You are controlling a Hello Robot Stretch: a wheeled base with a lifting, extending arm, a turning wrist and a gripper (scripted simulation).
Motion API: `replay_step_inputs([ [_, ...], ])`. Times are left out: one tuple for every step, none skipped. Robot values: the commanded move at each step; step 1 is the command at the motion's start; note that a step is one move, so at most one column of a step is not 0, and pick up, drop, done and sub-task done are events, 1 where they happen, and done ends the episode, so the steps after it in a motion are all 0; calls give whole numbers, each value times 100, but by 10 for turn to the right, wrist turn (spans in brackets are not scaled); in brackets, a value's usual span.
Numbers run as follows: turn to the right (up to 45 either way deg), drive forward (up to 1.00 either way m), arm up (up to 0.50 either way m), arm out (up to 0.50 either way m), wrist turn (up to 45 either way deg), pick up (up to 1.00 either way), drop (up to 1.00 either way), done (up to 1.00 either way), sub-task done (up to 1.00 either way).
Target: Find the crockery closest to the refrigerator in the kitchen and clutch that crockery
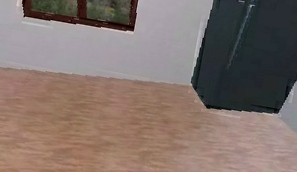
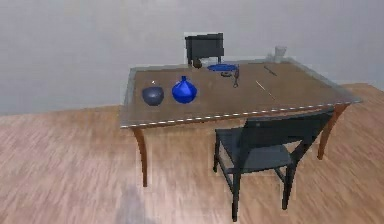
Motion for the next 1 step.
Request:
replay_step_inputs([
  [240, 0, 0, 0, 0, 0, 0, 0, 0],
])
